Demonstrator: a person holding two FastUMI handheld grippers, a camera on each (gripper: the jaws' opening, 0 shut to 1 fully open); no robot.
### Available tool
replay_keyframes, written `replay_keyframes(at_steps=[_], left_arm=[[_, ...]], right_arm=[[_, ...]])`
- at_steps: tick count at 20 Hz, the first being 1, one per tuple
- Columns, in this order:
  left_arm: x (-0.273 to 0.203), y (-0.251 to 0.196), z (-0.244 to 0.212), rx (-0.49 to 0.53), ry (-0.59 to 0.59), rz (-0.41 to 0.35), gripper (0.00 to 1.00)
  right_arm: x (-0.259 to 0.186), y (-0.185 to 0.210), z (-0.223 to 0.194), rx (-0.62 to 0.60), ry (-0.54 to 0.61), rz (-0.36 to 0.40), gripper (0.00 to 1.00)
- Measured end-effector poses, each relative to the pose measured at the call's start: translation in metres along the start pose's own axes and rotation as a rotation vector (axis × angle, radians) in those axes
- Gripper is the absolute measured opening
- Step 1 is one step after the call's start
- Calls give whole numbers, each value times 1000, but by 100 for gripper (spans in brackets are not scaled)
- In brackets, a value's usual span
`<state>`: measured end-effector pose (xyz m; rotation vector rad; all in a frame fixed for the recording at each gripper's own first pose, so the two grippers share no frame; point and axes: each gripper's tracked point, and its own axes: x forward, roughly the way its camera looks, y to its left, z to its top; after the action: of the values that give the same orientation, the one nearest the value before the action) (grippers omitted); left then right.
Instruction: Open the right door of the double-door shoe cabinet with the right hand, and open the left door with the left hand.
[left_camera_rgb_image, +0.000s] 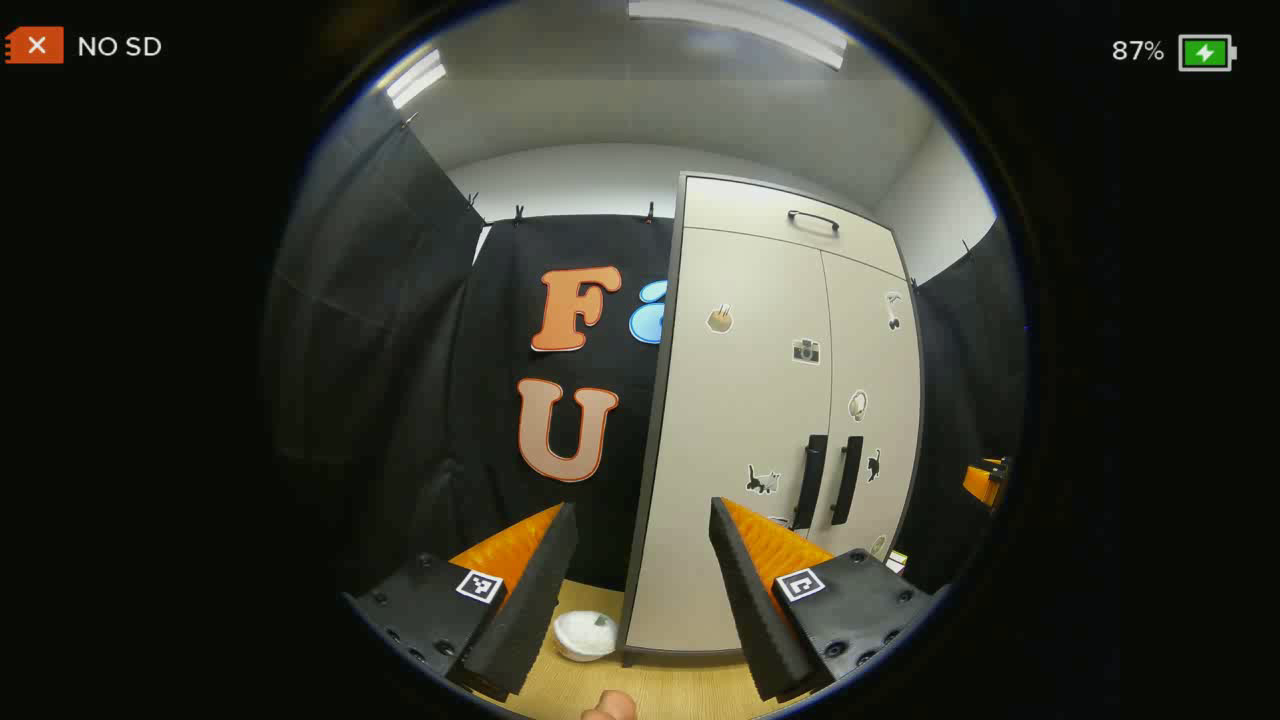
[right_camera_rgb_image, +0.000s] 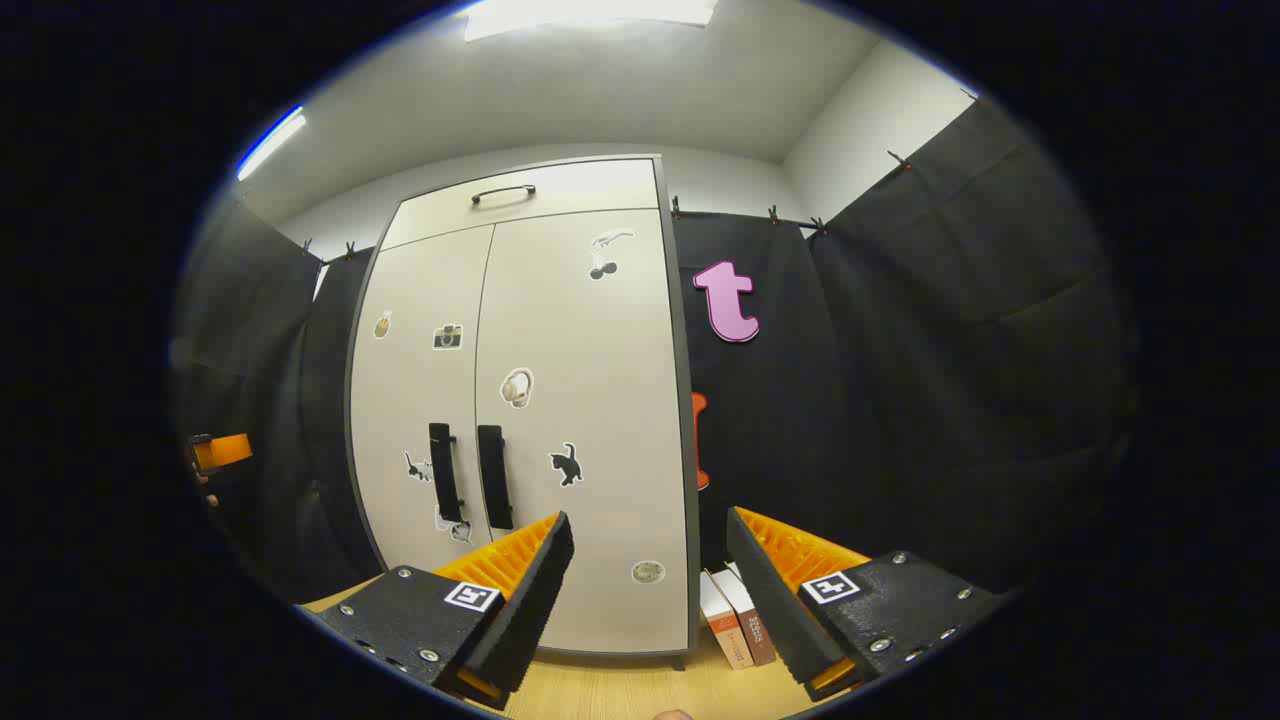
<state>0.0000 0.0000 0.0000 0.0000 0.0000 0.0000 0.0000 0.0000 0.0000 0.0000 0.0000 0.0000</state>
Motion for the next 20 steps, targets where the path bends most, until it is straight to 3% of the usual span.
replay_keyframes(at_steps=[1,20], left_arm=[[-1,0,0,-3,2,-2,81],[-16,12,9,23,-12,31,81]], right_arm=[[-1,2,0,-1,-1,4,94],[-8,17,-6,-8,7,34,94]])
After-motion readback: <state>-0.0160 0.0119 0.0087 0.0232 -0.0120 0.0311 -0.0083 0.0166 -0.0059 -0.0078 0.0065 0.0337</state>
